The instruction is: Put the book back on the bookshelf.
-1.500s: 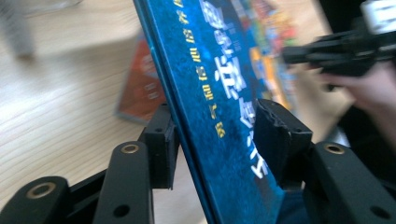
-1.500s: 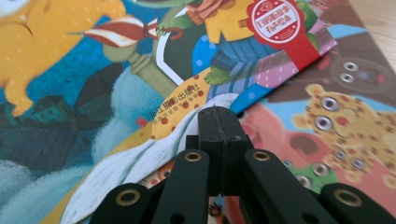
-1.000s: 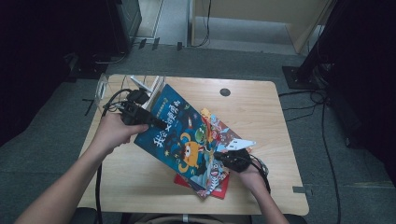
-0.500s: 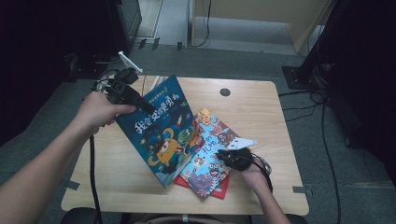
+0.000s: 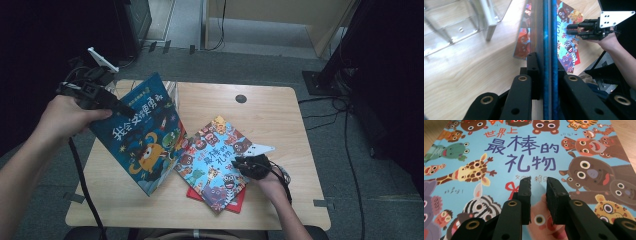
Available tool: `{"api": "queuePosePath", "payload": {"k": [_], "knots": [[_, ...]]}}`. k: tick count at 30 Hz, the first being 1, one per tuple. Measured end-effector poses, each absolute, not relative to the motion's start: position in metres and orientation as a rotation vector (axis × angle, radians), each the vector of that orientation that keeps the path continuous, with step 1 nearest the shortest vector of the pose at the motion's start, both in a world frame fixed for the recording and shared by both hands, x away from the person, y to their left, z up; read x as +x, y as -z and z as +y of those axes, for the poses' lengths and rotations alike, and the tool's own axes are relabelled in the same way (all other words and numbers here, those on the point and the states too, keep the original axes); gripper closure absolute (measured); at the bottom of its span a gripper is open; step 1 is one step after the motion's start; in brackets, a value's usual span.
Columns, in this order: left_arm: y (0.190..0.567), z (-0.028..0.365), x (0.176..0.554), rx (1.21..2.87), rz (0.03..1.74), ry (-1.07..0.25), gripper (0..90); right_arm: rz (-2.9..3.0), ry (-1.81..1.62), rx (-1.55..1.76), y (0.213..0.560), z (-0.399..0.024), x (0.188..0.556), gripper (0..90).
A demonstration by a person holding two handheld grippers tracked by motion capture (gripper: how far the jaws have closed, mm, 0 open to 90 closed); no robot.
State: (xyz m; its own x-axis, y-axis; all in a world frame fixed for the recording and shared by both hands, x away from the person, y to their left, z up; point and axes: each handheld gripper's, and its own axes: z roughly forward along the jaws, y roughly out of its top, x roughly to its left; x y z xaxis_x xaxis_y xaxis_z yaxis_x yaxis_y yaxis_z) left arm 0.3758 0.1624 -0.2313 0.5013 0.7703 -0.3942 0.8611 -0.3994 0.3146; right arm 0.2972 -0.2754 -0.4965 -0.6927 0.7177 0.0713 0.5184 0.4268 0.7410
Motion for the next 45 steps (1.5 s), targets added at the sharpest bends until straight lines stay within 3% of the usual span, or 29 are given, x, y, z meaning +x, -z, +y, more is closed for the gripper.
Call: {"api": "queuePosePath", "payload": {"k": [4, 11, 30, 45], "knots": [[0.226, 0.177, 0.368, 2.255, 1.371, 0.203, 83.4, 2.404, -1.131, 1.088, 0.497, -0.274, 0.303, 61.2], [0.221, 0.209, 0.355, 2.205, 1.456, 0.158, 83.5, 2.382, -1.153, 1.073, 0.501, -0.272, 0.308, 51.2], [0.215, 0.278, 0.334, 2.096, 1.643, 0.059, 83.4, 2.376, -1.153, 1.064, 0.502, -0.270, 0.312, 49.3], [0.207, 0.288, 0.364, 2.067, 1.762, 0.008, 83.2, 2.377, -1.145, 1.057, 0.502, -0.270, 0.312, 50.2]]}}
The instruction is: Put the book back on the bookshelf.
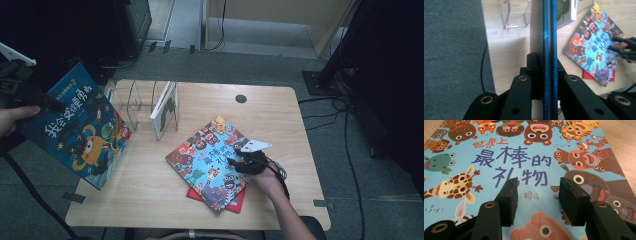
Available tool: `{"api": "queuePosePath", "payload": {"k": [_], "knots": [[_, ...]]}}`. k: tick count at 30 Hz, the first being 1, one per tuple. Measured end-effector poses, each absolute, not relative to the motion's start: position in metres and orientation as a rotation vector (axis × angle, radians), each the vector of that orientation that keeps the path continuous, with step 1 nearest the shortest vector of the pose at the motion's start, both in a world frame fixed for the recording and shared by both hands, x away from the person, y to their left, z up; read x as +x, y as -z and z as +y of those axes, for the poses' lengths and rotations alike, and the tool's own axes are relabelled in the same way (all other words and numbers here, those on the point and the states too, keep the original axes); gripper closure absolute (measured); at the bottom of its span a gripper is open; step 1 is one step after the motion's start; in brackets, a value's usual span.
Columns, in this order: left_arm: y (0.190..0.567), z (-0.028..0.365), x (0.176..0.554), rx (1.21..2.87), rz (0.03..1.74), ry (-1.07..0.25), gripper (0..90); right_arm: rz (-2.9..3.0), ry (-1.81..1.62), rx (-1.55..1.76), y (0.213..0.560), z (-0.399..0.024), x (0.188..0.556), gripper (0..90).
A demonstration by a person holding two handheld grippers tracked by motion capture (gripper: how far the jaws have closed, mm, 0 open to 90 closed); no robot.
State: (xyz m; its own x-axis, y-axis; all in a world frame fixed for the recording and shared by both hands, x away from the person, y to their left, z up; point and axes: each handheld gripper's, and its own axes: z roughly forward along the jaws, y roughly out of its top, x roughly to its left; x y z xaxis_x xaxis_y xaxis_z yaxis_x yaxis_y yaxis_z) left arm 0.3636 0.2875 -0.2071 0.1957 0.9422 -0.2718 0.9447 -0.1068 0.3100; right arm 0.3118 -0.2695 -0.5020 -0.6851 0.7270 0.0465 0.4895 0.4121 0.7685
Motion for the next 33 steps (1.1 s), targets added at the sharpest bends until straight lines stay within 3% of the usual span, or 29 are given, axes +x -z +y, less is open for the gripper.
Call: {"api": "queuePosePath", "payload": {"k": [33], "knots": [[0.221, 0.280, 0.443, 1.896, 1.872, -0.040, 83.3, 2.368, -1.140, 1.036, 0.503, -0.268, 0.311, 51.7]]}}
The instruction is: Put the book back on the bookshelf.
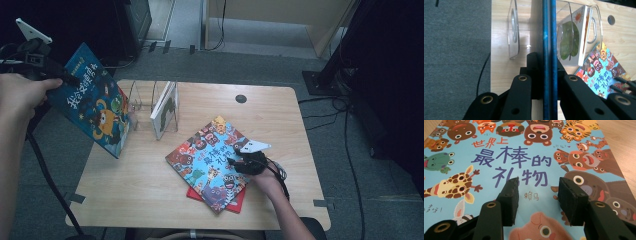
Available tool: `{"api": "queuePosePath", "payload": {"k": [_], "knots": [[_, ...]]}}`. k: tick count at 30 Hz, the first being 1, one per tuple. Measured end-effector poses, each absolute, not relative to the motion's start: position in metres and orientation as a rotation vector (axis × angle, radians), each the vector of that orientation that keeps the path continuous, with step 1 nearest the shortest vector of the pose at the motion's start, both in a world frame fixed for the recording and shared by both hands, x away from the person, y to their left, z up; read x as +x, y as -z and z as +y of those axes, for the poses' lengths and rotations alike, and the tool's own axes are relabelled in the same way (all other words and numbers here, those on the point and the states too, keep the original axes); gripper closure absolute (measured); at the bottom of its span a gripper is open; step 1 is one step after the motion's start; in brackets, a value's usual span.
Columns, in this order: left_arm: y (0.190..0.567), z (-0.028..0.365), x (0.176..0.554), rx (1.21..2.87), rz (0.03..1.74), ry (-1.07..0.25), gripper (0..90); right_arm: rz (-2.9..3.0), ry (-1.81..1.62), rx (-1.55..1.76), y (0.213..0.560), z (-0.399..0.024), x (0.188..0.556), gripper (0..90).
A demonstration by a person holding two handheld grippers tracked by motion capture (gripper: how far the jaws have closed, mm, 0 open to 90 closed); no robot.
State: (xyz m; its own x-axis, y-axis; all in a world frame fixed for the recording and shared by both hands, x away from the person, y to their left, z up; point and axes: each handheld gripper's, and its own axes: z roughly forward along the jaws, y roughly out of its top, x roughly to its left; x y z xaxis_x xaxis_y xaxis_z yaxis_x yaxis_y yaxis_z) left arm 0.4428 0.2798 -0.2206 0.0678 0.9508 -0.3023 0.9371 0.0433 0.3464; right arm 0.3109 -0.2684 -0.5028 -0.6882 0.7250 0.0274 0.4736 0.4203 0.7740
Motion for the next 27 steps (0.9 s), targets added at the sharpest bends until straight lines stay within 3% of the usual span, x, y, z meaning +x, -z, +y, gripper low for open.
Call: {"api": "queuePosePath", "payload": {"k": [15, 27], "knots": [[0.239, 0.272, 0.477, 1.870, 1.916, -0.060, 83.1, 2.366, -1.146, 1.035, 0.503, -0.269, 0.309, 52.2], [0.245, 0.271, 0.484, 1.845, 1.895, -0.067, 82.4, 2.366, -1.146, 1.028, 0.503, -0.268, 0.308, 52.6]]}}
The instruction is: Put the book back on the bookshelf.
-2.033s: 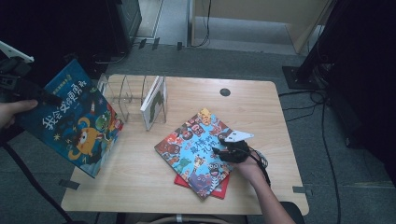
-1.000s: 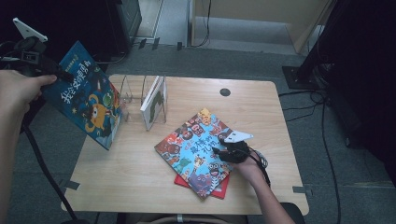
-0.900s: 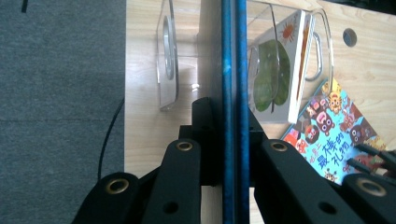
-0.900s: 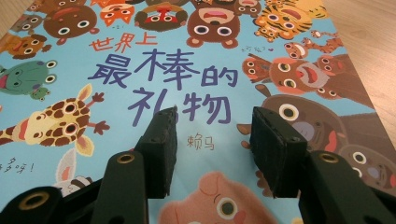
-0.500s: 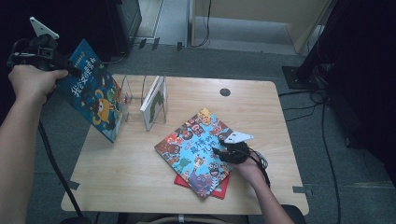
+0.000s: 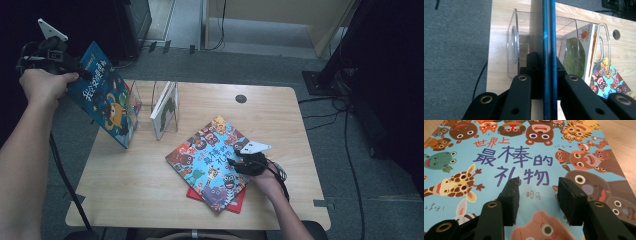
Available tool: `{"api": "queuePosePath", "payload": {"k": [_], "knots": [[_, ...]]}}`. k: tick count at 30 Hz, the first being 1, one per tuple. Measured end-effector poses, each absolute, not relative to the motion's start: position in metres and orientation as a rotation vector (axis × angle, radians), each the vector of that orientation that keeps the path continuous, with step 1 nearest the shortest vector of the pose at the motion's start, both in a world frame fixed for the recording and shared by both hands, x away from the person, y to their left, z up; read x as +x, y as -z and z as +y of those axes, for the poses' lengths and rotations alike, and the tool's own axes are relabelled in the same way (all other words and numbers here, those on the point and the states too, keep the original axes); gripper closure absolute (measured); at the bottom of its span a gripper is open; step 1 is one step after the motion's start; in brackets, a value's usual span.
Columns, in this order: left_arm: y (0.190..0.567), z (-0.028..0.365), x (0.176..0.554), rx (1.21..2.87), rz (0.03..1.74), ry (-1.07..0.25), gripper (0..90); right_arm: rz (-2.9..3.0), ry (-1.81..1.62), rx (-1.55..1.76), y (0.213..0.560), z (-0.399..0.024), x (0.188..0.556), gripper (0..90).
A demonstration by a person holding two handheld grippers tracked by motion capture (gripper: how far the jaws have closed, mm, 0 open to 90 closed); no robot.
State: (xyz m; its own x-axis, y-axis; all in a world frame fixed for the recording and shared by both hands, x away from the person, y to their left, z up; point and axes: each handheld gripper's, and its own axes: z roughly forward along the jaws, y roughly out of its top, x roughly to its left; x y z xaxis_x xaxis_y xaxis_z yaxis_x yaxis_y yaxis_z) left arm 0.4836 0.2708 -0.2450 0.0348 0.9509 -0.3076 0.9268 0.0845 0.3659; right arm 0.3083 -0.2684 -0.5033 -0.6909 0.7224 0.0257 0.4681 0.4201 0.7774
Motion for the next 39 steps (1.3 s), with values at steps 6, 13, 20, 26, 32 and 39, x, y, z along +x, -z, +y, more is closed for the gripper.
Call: {"api": "queuePosePath", "payload": {"k": [6, 13, 20, 26, 32, 39], "knots": [[0.246, 0.274, 0.482, 1.852, 1.905, -0.053, 82.0, 2.368, -1.147, 1.025, 0.503, -0.269, 0.308, 52.5], [0.245, 0.281, 0.479, 1.831, 1.911, -0.070, 75.7, 2.369, -1.150, 1.023, 0.503, -0.269, 0.308, 52.2], [0.246, 0.288, 0.478, 1.851, 1.906, -0.064, 66.3, 2.369, -1.151, 1.024, 0.504, -0.269, 0.308, 52.2], [0.247, 0.293, 0.476, 1.844, 1.909, -0.070, 62.5, 2.371, -1.148, 1.026, 0.503, -0.269, 0.308, 52.1], [0.245, 0.299, 0.472, 1.851, 1.902, -0.082, 61.2, 2.371, -1.149, 1.026, 0.503, -0.269, 0.308, 51.9], [0.236, 0.304, 0.462, 1.848, 1.889, -0.116, 60.2, 2.371, -1.153, 1.045, 0.503, -0.271, 0.308, 50.9]]}}
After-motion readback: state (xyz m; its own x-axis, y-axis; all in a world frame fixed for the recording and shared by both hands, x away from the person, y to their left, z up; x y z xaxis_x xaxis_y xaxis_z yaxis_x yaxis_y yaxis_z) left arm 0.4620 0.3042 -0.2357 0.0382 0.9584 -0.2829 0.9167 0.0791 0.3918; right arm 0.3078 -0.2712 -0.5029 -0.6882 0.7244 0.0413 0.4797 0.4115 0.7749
